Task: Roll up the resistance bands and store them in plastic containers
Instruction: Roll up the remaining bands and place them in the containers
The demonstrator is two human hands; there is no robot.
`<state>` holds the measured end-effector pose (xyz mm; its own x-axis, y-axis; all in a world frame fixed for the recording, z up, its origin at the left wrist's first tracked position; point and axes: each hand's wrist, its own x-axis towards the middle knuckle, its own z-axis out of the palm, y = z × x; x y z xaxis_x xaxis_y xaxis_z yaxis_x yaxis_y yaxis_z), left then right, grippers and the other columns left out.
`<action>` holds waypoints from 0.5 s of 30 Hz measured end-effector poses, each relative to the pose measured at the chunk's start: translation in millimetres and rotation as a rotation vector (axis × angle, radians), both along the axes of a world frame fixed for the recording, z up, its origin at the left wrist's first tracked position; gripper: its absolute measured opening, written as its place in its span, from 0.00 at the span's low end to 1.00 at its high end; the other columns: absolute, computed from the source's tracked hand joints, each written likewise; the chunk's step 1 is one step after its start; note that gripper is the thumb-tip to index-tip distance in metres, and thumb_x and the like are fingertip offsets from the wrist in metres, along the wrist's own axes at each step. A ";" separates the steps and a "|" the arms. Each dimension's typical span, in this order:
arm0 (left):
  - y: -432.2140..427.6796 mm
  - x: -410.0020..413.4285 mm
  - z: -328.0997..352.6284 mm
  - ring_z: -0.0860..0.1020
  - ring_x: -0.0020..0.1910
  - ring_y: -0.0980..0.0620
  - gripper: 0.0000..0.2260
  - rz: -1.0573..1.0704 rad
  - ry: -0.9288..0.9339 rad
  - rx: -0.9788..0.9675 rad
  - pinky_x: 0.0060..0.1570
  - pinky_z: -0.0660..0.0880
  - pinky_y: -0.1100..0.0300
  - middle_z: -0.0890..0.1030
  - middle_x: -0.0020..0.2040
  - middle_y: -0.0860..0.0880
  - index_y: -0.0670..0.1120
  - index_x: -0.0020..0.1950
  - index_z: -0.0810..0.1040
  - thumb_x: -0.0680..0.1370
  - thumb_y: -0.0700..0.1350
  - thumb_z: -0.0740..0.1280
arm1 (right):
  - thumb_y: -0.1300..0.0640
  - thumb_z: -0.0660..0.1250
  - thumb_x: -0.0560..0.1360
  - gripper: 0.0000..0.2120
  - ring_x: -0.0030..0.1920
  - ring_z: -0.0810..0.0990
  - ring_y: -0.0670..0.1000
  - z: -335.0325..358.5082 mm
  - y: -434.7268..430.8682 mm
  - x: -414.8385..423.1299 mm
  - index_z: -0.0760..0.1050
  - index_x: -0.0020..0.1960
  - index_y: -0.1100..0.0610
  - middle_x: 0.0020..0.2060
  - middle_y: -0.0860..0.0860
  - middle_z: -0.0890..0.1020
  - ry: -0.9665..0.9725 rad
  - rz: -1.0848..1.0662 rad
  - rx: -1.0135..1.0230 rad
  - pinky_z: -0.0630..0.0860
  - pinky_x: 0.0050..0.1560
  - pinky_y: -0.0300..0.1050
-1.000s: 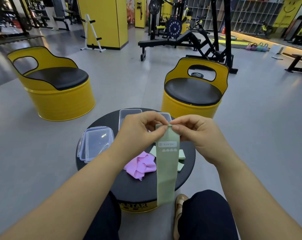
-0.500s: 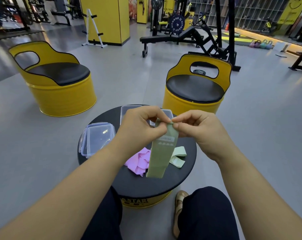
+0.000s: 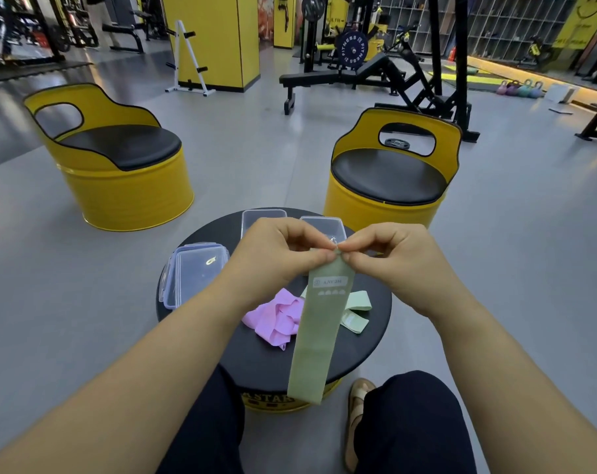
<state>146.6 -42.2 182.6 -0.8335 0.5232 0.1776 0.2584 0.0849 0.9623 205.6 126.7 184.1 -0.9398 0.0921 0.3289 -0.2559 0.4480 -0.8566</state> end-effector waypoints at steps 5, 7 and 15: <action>3.1 1.5 -2.0 0.81 0.39 0.54 0.05 0.064 0.012 0.005 0.44 0.80 0.59 0.84 0.38 0.47 0.47 0.39 0.83 0.70 0.36 0.74 | 0.66 0.73 0.69 0.09 0.41 0.83 0.45 -2.4 0.4 -1.0 0.82 0.40 0.53 0.37 0.48 0.84 -0.018 -0.018 0.001 0.80 0.49 0.45; 4.2 3.9 -1.3 0.81 0.39 0.56 0.06 0.082 0.059 -0.003 0.43 0.79 0.62 0.84 0.38 0.50 0.49 0.38 0.83 0.70 0.38 0.74 | 0.59 0.75 0.67 0.04 0.43 0.84 0.49 -3.3 -0.2 -0.1 0.82 0.41 0.54 0.38 0.50 0.85 -0.037 -0.001 -0.052 0.81 0.48 0.47; 8.3 7.5 1.4 0.80 0.38 0.62 0.09 0.131 0.235 -0.046 0.41 0.74 0.71 0.82 0.35 0.60 0.55 0.39 0.82 0.71 0.40 0.73 | 0.61 0.68 0.73 0.04 0.37 0.83 0.47 -4.7 -6.3 -2.6 0.81 0.42 0.57 0.36 0.51 0.84 -0.056 -0.020 -0.182 0.80 0.37 0.38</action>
